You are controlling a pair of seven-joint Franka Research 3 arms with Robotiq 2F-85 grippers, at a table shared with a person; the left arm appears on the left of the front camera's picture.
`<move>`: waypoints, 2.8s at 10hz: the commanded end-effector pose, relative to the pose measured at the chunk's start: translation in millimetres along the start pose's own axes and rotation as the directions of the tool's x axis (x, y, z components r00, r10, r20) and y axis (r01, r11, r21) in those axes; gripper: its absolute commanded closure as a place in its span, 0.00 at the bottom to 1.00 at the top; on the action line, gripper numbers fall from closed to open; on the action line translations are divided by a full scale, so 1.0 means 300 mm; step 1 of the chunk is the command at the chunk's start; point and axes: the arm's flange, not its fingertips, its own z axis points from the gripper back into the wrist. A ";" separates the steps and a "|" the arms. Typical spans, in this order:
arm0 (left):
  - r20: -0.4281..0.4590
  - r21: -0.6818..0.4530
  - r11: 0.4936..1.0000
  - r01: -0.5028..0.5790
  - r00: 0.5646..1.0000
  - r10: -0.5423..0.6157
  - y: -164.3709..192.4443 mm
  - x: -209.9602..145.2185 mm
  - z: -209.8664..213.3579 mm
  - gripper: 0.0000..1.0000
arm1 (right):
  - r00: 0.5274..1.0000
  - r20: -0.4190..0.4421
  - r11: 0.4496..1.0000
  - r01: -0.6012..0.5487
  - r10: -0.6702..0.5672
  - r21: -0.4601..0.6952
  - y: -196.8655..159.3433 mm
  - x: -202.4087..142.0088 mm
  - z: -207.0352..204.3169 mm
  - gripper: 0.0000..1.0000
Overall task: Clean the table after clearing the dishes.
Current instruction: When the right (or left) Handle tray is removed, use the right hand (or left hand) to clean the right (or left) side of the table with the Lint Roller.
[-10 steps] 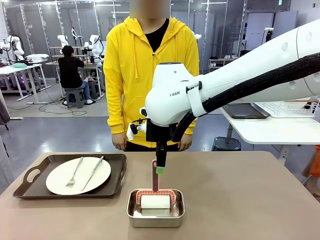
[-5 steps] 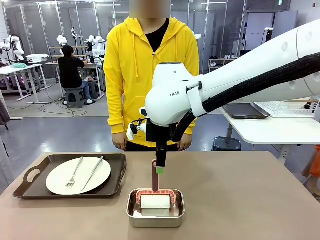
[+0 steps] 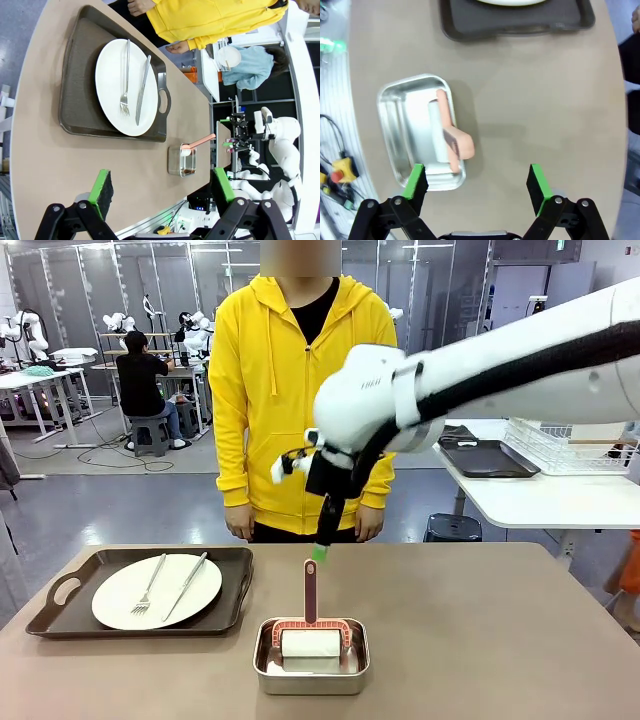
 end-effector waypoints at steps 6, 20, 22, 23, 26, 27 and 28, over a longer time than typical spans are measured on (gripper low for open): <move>-0.001 -0.012 1.000 0.004 1.000 -0.004 -0.006 -0.004 0.011 0.00 | 0.721 0.367 0.768 0.354 -0.587 0.534 -0.108 -0.591 0.059 0.00; -0.001 -0.012 1.000 0.004 1.000 -0.004 -0.006 -0.004 0.011 0.00 | 0.447 0.376 0.544 0.344 -0.812 0.765 -0.319 -1.826 0.215 0.00; -0.001 -0.012 1.000 0.004 1.000 -0.004 -0.006 -0.004 0.011 0.00 | 0.442 0.348 0.516 0.351 -0.827 0.781 -0.272 -1.953 0.262 0.00; -0.001 -0.012 1.000 0.004 1.000 -0.004 -0.006 -0.004 0.011 0.00 | 0.412 0.370 0.517 0.338 -0.832 0.786 -0.247 -2.005 0.267 0.00; -0.001 -0.012 1.000 0.004 1.000 -0.004 -0.006 -0.004 0.011 0.00 | 0.352 0.403 0.509 0.298 -0.845 0.808 -0.196 -2.093 0.239 0.00; -0.001 -0.012 1.000 0.004 1.000 -0.004 -0.006 -0.004 0.011 0.00 | 0.333 0.404 0.502 0.300 -0.852 0.811 -0.179 -2.114 0.231 0.00; -0.001 -0.012 1.000 0.004 1.000 -0.004 -0.006 -0.004 0.011 0.00 | 0.322 0.405 0.498 0.303 -0.856 0.812 -0.173 -2.120 0.229 0.00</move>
